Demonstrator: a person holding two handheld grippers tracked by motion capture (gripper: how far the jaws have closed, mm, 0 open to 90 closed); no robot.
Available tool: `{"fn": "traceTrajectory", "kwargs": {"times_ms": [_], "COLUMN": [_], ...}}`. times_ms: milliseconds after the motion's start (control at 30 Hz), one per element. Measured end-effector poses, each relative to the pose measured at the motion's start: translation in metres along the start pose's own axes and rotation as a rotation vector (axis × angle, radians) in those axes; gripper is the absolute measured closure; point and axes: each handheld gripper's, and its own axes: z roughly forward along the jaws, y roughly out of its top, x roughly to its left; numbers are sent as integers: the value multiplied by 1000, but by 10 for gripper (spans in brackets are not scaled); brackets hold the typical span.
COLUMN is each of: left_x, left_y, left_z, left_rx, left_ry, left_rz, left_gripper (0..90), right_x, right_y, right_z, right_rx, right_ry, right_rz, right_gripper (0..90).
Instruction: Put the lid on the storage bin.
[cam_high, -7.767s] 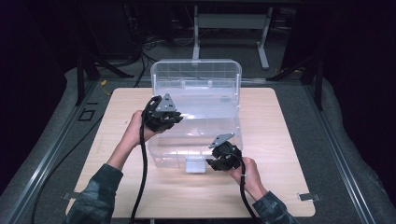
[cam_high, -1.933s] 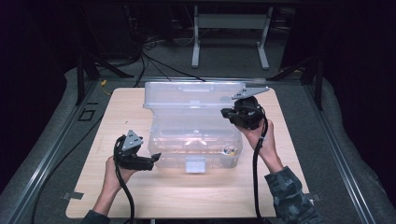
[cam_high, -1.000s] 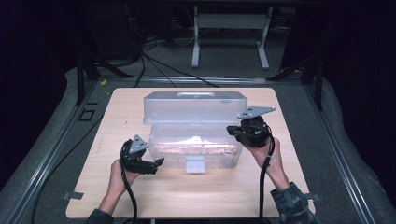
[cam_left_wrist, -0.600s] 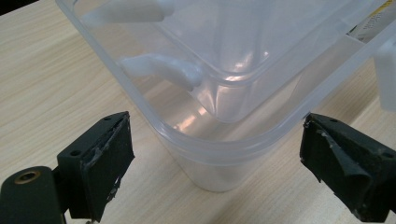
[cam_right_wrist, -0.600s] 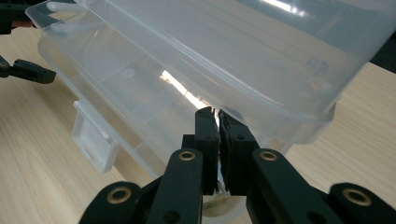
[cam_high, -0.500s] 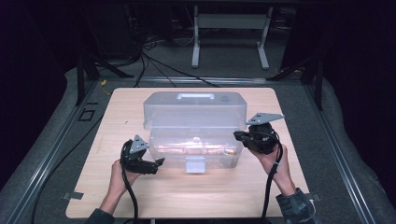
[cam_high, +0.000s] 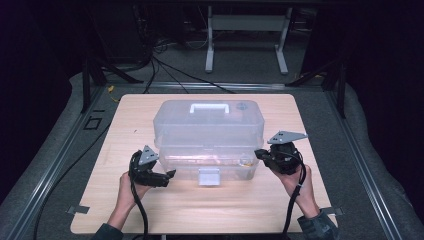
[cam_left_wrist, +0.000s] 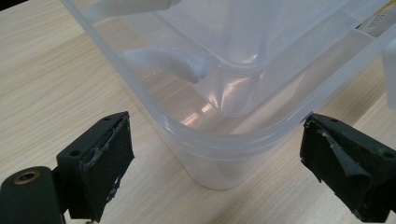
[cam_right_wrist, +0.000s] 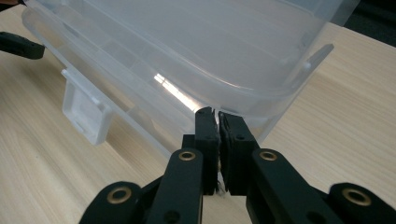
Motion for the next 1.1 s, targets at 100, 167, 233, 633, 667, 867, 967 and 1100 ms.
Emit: {"fn": "traceTrajectory", "kwargs": {"times_ms": [100,167,233,633,667,867,967,1100], "left_x": [0,0,-1,-3,-3,-4,-4,-3], "left_y": [0,-1,-2,-6,-7,-13,-17,-24], "left_z": [-1,-1,-2,-7,-7,-10,-12,-16], "left_rx": [-3,-3,-3,3,4,20,31,47], "left_ry": [-3,-3,-2,-1,-2,-4,0,7], "left_rz": [-1,4,1,2,-1,-10,-16,-19], "left_gripper": [91,89,87,80,80,77,74,70], "right_x": [1,3,4,3,3,2,1,-3], "right_y": [-3,-4,-6,-20,-21,-29,-36,-45], "right_z": [1,1,1,7,8,14,17,15], "right_rx": [3,8,11,55,62,108,143,147], "right_ry": [-5,-14,-21,-3,-2,-2,-10,-10], "right_rz": [-1,-7,-11,11,11,15,17,30], "right_gripper": [866,865,865,865,864,864,862,846]}}
